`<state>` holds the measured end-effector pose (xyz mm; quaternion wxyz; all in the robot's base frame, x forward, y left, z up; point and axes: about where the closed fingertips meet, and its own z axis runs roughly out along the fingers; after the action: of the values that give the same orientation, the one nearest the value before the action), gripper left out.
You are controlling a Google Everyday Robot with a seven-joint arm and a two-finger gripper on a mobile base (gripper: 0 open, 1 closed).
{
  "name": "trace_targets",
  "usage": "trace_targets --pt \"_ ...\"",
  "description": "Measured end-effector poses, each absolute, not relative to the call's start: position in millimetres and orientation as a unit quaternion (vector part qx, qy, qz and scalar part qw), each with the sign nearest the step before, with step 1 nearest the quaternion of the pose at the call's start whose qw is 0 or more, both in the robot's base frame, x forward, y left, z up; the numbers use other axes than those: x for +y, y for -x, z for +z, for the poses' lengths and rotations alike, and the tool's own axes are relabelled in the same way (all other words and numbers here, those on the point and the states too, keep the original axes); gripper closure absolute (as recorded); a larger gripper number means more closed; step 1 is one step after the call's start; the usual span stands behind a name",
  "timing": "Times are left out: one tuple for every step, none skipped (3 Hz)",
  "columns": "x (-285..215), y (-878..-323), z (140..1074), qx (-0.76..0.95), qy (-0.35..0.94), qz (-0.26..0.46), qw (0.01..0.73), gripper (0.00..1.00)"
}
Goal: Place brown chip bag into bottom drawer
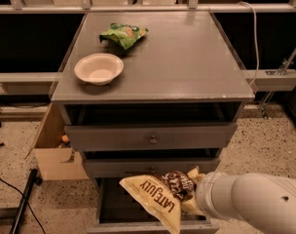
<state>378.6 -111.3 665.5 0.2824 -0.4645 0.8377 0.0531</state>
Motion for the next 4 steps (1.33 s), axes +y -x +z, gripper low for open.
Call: trace_targets --pt "-111.4 -378.6 665.5 0.838 0.465 0.053 0.282 1.00" --pt "-112.9 -377.2 664.8 0.833 0.476 0.034 0.280 1.00" --pt "-112.3 -389.0 642.1 0.822 0.498 0.016 0.274 1.00" --pt "-109.4 -407.6 622.0 0.811 0.516 0.008 0.274 1.00"
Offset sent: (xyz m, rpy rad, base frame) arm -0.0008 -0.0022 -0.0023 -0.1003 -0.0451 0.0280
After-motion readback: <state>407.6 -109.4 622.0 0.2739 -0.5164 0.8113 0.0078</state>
